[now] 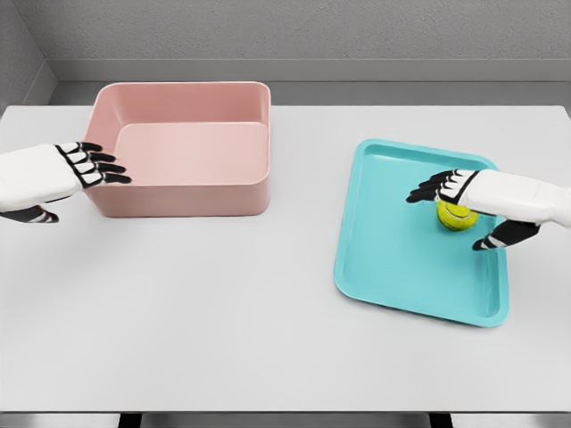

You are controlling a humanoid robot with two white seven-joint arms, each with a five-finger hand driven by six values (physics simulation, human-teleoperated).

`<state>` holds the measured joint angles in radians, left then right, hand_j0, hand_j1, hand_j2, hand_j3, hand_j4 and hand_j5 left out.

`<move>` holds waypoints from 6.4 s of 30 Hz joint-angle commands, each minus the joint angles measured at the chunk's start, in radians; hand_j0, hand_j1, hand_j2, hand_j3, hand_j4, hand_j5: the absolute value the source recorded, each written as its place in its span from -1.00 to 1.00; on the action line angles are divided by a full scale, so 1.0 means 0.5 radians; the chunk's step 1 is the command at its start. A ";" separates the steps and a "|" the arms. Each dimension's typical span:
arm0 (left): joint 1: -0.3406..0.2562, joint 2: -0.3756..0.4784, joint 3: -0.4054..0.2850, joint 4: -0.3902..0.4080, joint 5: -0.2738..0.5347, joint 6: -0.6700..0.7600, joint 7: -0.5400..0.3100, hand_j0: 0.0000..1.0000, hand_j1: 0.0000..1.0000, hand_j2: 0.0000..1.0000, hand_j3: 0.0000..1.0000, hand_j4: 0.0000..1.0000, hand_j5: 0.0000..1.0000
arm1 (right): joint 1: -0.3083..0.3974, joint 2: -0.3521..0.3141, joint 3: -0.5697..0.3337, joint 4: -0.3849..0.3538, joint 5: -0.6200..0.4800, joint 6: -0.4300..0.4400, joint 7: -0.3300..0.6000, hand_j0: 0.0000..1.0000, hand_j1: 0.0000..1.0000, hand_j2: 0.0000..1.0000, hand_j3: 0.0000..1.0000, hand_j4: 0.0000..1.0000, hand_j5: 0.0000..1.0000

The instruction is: Put the tennis from the blue tray into the pink basket with both arms

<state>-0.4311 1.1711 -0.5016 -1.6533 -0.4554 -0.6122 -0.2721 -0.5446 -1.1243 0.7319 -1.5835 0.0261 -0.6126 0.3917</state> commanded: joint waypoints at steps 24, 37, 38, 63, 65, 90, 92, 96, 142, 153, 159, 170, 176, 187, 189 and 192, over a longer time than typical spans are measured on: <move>0.071 0.094 -0.003 -0.148 0.076 0.003 0.004 1.00 1.00 1.00 1.00 1.00 1.00 | -0.055 0.337 0.006 0.593 -0.074 0.003 0.069 1.00 1.00 1.00 1.00 1.00 1.00; 0.068 0.094 -0.003 -0.148 0.076 0.003 0.001 1.00 1.00 1.00 1.00 1.00 1.00 | -0.080 0.509 0.015 0.881 -0.003 0.003 0.072 1.00 1.00 1.00 1.00 1.00 1.00; 0.068 0.091 -0.003 -0.148 0.076 0.003 0.001 1.00 1.00 1.00 1.00 1.00 1.00 | -0.080 0.515 0.015 0.897 -0.003 0.003 0.076 1.00 1.00 1.00 1.00 1.00 1.00; 0.071 0.094 -0.003 -0.142 0.086 0.003 0.004 1.00 1.00 1.00 1.00 1.00 1.00 | -0.077 0.521 0.015 0.897 0.000 0.003 0.100 0.59 0.59 0.59 0.59 0.59 0.59; 0.071 0.094 -0.003 -0.142 0.095 0.003 0.001 1.00 1.00 1.00 1.00 1.00 1.00 | -0.074 0.521 0.018 0.900 0.000 0.003 0.100 0.59 0.59 0.59 0.59 0.59 0.59; 0.071 0.091 0.000 -0.142 0.101 0.003 0.004 1.00 1.00 1.00 1.00 1.00 1.00 | -0.107 0.521 -0.016 0.894 0.006 0.003 0.100 0.07 0.07 0.07 0.07 0.07 0.07; 0.071 0.091 0.000 -0.142 0.101 0.003 0.004 1.00 1.00 1.00 1.00 1.00 1.00 | -0.110 0.521 -0.016 0.891 0.003 0.003 0.103 0.06 0.06 0.06 0.06 0.06 0.06; 0.071 0.091 0.000 -0.145 0.110 0.003 0.001 1.00 1.00 1.00 1.00 1.00 1.00 | -0.126 0.518 -0.016 0.835 0.006 0.003 0.115 0.03 0.03 0.03 0.03 0.03 0.03; 0.098 0.081 -0.003 -0.166 0.113 0.003 0.001 1.00 1.00 1.00 1.00 1.00 1.00 | -0.129 0.862 -0.013 0.019 0.117 0.003 0.309 -0.02 -0.02 -0.02 -0.02 -0.02 -0.02; 0.110 0.078 -0.006 -0.166 0.113 0.003 0.001 1.00 1.00 1.00 1.00 1.00 1.00 | -0.138 1.202 0.073 0.031 0.310 0.041 0.327 -0.02 -0.02 -0.02 -0.02 -0.02 -0.02; 0.114 0.081 -0.003 -0.163 0.113 0.003 0.001 1.00 1.00 1.00 1.00 1.00 1.00 | -0.178 1.405 0.132 0.289 0.420 0.053 0.327 -0.02 -0.02 -0.02 -0.02 -0.02 -0.02; 0.114 0.088 -0.003 -0.163 0.113 0.003 0.001 1.00 1.00 1.00 1.00 1.00 1.00 | -0.181 1.552 0.254 0.381 0.479 0.075 0.327 -0.02 -0.02 -0.02 -0.02 -0.02 -0.02; 0.114 0.091 -0.003 -0.163 0.113 0.003 0.001 1.00 1.00 1.00 1.00 1.00 1.00 | -0.181 1.617 0.257 0.440 0.543 0.078 0.327 -0.02 -0.02 -0.02 -0.02 -0.02 -0.02; 0.110 0.091 -0.003 -0.163 0.113 0.003 0.001 1.00 1.00 1.00 1.00 1.00 1.00 | -0.181 1.626 0.273 0.470 0.589 0.081 0.321 0.98 0.98 0.98 0.98 0.98 0.98; 0.114 0.091 -0.003 -0.163 0.113 0.003 0.001 1.00 1.00 1.00 1.00 1.00 1.00 | -0.178 1.626 0.270 0.467 0.595 0.081 0.321 0.99 0.99 0.99 0.99 0.99 0.99; 0.110 0.091 -0.003 -0.163 0.113 0.003 0.001 1.00 1.00 1.00 1.00 1.00 1.00 | -0.175 1.626 0.270 0.467 0.598 0.081 0.324 0.99 0.99 0.99 0.99 0.99 0.99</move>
<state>-0.3758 1.2151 -0.5035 -1.7353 -0.4044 -0.6121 -0.2720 -0.6320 -0.3113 0.8677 -1.3493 0.3290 -0.5753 0.5535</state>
